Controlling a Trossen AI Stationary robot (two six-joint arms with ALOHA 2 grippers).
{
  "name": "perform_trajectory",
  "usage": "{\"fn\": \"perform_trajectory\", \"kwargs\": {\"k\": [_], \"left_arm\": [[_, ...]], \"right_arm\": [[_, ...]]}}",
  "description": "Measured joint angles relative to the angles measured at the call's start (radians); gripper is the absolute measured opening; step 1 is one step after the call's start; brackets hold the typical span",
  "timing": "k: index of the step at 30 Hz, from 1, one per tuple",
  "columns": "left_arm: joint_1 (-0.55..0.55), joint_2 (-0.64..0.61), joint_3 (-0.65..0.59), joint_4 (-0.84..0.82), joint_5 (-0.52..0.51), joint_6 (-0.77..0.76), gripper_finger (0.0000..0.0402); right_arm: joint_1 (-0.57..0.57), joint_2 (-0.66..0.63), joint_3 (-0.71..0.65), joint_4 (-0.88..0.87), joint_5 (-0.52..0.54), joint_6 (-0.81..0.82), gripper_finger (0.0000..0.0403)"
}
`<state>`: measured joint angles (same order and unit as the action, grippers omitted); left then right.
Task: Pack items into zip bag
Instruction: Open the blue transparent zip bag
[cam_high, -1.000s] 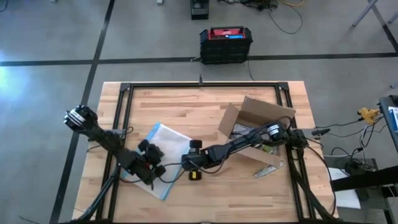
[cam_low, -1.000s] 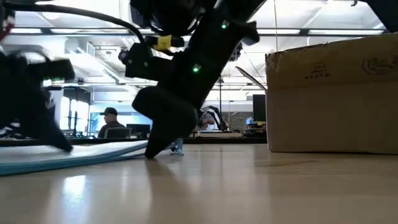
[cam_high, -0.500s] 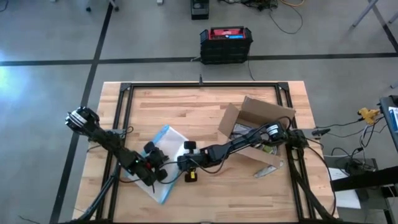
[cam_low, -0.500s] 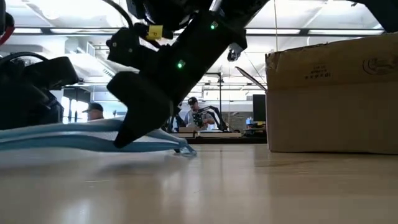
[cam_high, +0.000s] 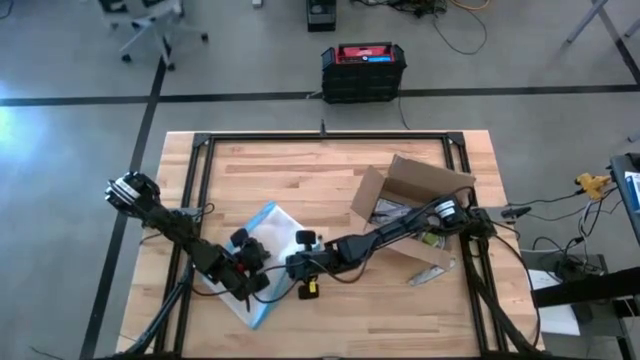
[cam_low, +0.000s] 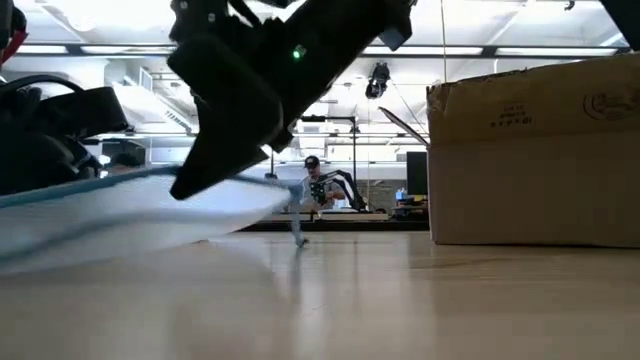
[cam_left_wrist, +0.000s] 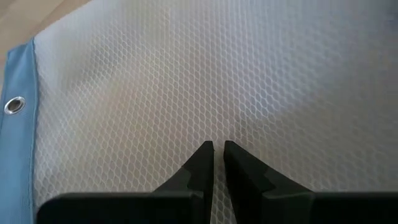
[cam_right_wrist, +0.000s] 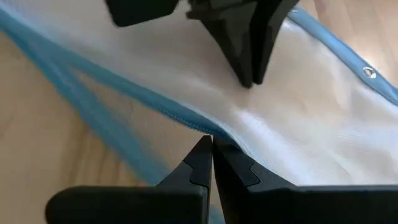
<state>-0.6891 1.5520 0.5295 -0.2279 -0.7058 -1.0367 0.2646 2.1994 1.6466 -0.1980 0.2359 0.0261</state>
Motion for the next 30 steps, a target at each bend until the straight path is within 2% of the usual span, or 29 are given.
{"fn": "perform_trajectory", "kwargs": {"k": [10,15,22,26,30], "left_arm": [[0.000,-0.009,0.089,0.002,-0.004,0.085,0.0025],[-0.008,-0.016,0.164,-0.041,0.010,0.125,0.0025],[-0.038,-0.029,0.249,-0.092,0.029,0.108,0.0028],[-0.048,-0.024,0.274,-0.105,0.045,0.074,0.0048],[-0.047,0.014,0.260,-0.107,0.041,0.050,0.0087]], "right_arm": [[-0.009,0.047,-0.001,0.120,0.002,0.000,0.0000],[-0.010,0.063,-0.004,0.128,0.053,0.025,0.0000],[-0.010,0.063,-0.004,0.134,0.066,0.026,0.0000],[-0.011,0.063,-0.005,0.129,0.080,0.026,0.0000],[-0.010,0.063,-0.006,0.129,0.080,0.027,0.0000]]}}
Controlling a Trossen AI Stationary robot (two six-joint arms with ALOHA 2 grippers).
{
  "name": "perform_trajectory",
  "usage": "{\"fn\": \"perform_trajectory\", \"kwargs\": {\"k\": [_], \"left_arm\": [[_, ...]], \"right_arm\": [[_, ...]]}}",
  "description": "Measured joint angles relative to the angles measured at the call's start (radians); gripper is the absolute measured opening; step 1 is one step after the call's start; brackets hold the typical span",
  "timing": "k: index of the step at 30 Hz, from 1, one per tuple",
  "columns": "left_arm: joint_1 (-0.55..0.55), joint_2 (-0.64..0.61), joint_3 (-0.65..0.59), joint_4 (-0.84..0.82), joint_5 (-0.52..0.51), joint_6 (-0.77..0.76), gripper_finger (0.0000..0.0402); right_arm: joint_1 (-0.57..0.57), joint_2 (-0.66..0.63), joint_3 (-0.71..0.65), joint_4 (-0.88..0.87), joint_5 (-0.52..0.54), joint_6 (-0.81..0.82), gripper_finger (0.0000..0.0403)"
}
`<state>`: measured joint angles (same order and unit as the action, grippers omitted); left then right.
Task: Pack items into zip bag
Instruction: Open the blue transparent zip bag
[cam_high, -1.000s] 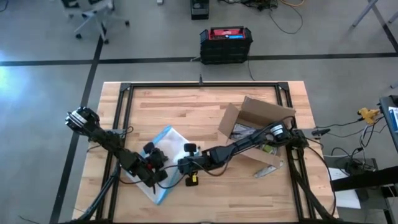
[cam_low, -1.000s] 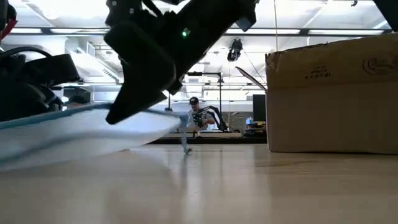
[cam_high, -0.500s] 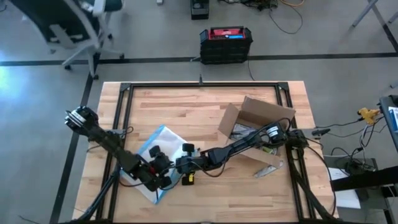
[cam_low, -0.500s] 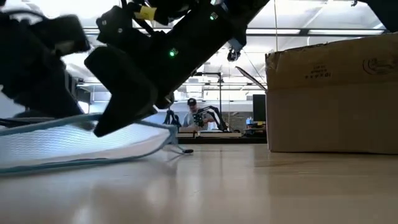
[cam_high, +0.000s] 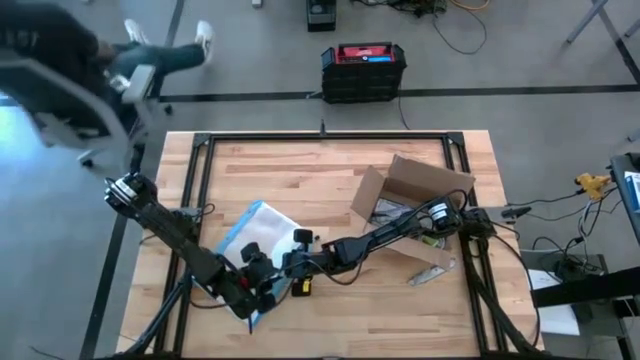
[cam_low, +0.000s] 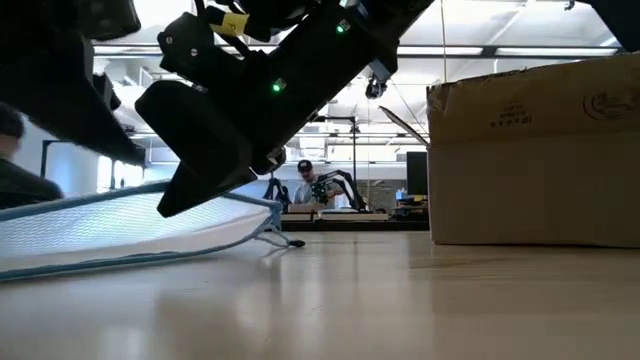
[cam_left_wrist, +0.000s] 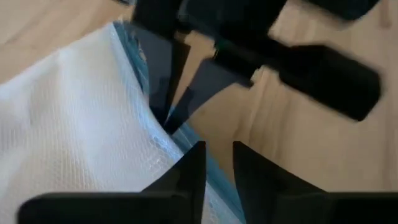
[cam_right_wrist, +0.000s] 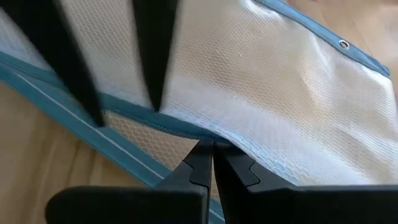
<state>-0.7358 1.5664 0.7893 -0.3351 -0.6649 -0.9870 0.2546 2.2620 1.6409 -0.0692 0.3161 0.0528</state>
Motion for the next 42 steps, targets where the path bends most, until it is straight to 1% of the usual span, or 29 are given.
{"fn": "perform_trajectory", "kwargs": {"k": [5,9,13,18,23,28,33,36,41,42], "left_arm": [[0.014,0.047,-0.005,-0.019,-0.050,-0.022,0.0144],[0.026,0.049,-0.003,-0.020,-0.056,-0.022,0.0180],[0.037,0.047,-0.013,-0.026,-0.057,-0.028,0.0198],[0.048,0.049,-0.024,-0.033,-0.058,-0.044,0.0200],[0.056,0.049,-0.033,-0.044,-0.058,-0.087,0.0188],[0.058,0.049,-0.035,-0.097,-0.039,-0.145,0.0175],[0.058,0.049,-0.037,-0.136,-0.025,-0.183,0.0150],[0.058,0.049,-0.037,-0.137,-0.024,-0.184,0.0117],[0.058,0.047,-0.037,-0.173,-0.023,-0.214,0.0020],[0.058,0.046,-0.037,-0.191,-0.023,-0.233,0.0011]], "right_arm": [[0.000,0.000,-0.007,-0.001,0.000,0.026,0.0000],[0.000,0.000,-0.009,0.000,0.000,0.035,0.0000],[-0.001,0.000,-0.010,0.013,0.000,0.043,0.0000],[-0.001,0.000,-0.010,0.063,0.000,0.036,0.0000],[-0.001,0.000,-0.010,0.095,0.000,0.015,0.0000],[0.002,0.000,-0.010,0.126,-0.001,-0.003,0.0000],[0.003,-0.001,-0.010,0.156,-0.003,-0.037,0.0000],[0.004,-0.001,-0.010,0.135,-0.005,-0.045,0.0000],[0.023,-0.036,-0.010,-0.023,-0.003,-0.026,0.0000],[0.030,-0.049,-0.010,-0.062,-0.002,-0.026,0.0000]]}}
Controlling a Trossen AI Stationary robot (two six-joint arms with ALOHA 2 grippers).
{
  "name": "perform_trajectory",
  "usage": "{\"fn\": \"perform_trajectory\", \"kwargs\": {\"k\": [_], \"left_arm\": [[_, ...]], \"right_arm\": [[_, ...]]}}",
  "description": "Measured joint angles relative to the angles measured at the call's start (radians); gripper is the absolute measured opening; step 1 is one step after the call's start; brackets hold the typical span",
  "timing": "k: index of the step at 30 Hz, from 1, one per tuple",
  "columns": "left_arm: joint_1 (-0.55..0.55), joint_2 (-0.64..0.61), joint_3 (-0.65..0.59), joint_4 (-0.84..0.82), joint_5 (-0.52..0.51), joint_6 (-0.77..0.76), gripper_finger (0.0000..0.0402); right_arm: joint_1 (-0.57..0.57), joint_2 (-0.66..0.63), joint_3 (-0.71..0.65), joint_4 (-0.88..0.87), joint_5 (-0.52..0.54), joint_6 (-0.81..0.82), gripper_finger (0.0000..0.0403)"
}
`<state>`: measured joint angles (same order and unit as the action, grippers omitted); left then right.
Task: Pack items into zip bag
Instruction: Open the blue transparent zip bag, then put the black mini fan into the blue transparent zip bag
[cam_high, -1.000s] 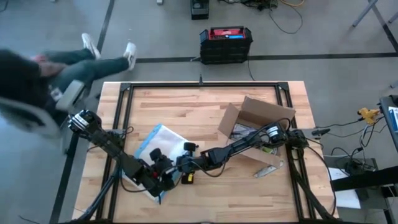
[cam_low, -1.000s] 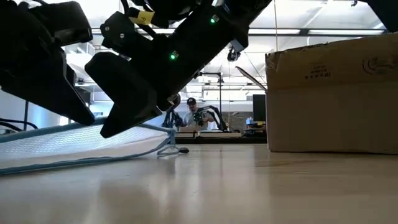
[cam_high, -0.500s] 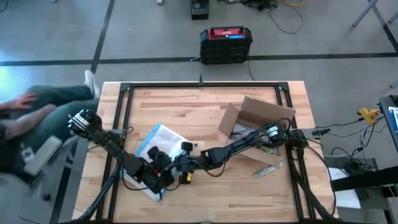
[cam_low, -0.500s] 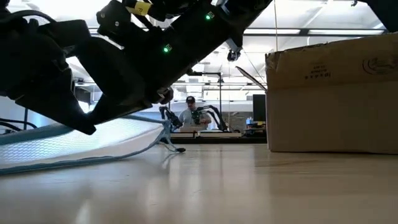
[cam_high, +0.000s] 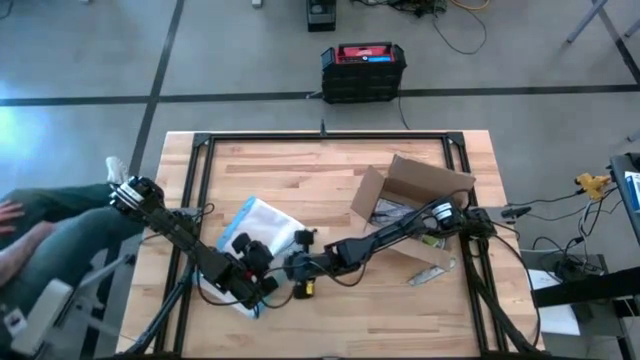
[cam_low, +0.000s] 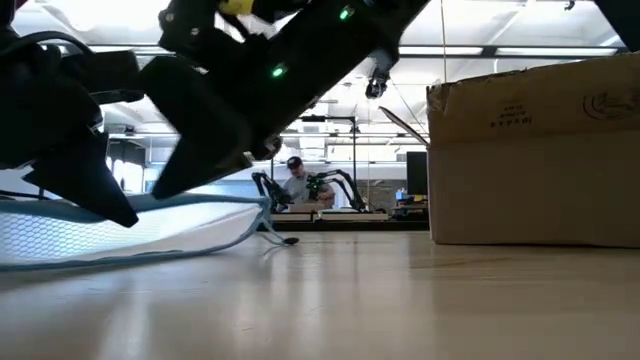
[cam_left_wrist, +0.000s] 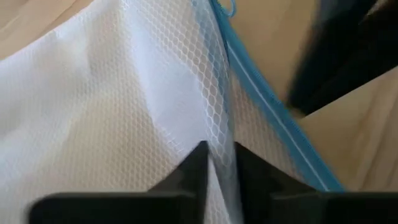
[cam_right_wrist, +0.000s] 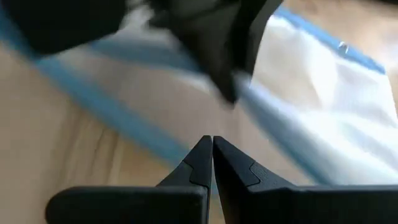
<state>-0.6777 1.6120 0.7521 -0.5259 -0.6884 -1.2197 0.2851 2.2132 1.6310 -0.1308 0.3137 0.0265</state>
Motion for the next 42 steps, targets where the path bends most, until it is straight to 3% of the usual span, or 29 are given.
{"fn": "perform_trajectory", "kwargs": {"k": [8,15,22,26,31,34,42], "left_arm": [[0.000,-0.041,0.000,-0.097,-0.071,-0.105,0.0001],[0.000,-0.126,0.037,-0.094,-0.159,-0.017,0.0001],[0.046,-0.185,0.087,-0.181,-0.060,0.033,0.0000],[0.106,-0.186,0.094,-0.204,0.003,0.034,0.0000],[0.208,-0.169,0.094,-0.188,0.029,0.117,0.0000],[0.273,-0.169,0.094,-0.157,0.029,0.194,0.0000],[0.390,-0.169,0.095,-0.107,0.022,0.277,0.0000]], "right_arm": [[0.071,-0.116,0.001,-0.383,0.002,0.052,0.0000],[0.144,-0.262,-0.001,-0.609,0.037,0.126,0.0000],[0.200,-0.475,-0.002,-0.663,0.164,0.145,0.0000],[0.204,-0.581,-0.004,-0.891,0.274,0.265,0.0000],[0.146,-0.658,-0.055,-1.212,0.292,0.503,0.0000],[0.103,-0.692,-0.133,-1.306,0.266,0.586,0.0000],[-0.003,-0.736,-0.436,-1.250,-0.011,0.664,0.0000]]}}
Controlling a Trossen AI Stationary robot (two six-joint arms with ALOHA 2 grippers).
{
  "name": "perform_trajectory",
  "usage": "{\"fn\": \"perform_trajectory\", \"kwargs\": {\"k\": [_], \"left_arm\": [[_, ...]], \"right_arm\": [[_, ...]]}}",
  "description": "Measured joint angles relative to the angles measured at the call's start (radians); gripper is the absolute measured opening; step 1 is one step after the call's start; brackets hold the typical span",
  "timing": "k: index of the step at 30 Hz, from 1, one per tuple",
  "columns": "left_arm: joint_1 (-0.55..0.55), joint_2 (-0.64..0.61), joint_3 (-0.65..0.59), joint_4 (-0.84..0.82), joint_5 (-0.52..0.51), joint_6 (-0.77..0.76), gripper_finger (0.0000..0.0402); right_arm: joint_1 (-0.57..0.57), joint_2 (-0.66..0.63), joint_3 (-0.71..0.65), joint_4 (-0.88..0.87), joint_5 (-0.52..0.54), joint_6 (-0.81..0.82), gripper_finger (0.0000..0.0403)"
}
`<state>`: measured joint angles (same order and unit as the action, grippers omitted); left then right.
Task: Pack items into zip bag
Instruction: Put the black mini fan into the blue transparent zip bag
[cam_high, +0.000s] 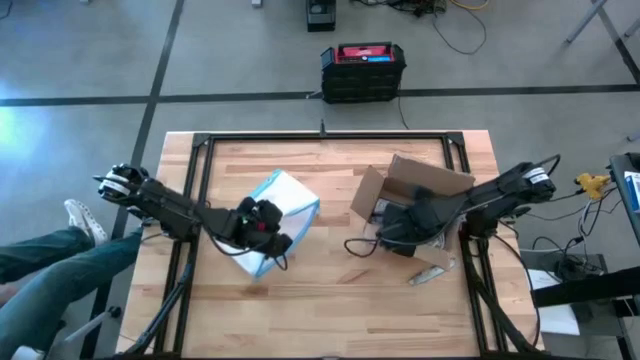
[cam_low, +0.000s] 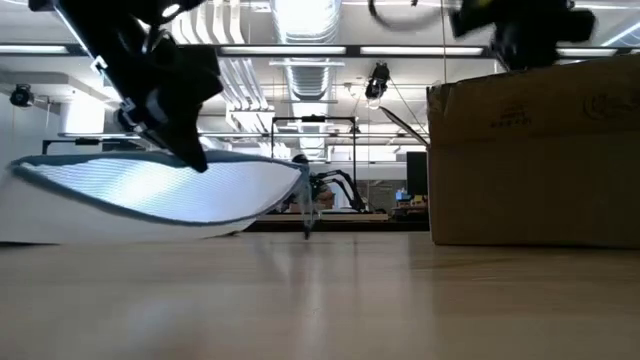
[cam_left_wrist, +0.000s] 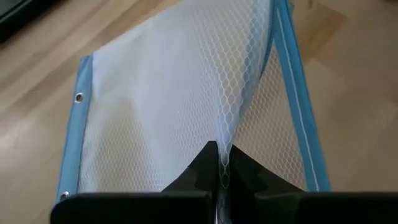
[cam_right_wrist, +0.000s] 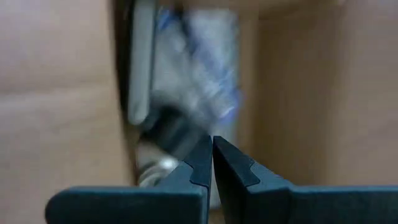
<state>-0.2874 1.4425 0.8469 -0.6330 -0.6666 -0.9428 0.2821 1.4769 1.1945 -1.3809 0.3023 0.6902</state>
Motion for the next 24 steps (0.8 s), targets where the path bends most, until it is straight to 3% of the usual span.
{"fn": "perform_trajectory", "kwargs": {"k": [4,8,10,14,24], "left_arm": [[0.024,0.008,-0.005,0.054,-0.029,0.024,0.0000],[0.045,0.022,-0.006,0.145,-0.057,0.097,0.0000],[0.054,0.025,-0.006,0.195,-0.081,0.142,0.0000],[0.082,0.025,-0.006,0.240,-0.095,0.204,0.0000],[0.154,0.024,-0.007,0.213,-0.086,0.255,0.0000]], "right_arm": [[0.019,-0.002,-0.076,0.224,-0.229,-0.024,0.0000],[0.059,-0.001,-0.063,0.444,-0.422,-0.122,0.0000],[0.065,-0.004,-0.030,0.446,-0.420,-0.159,0.0000],[0.054,-0.020,-0.008,0.419,-0.298,-0.185,0.0000],[0.038,0.048,-0.043,0.435,-0.275,-0.287,0.0000]]}}
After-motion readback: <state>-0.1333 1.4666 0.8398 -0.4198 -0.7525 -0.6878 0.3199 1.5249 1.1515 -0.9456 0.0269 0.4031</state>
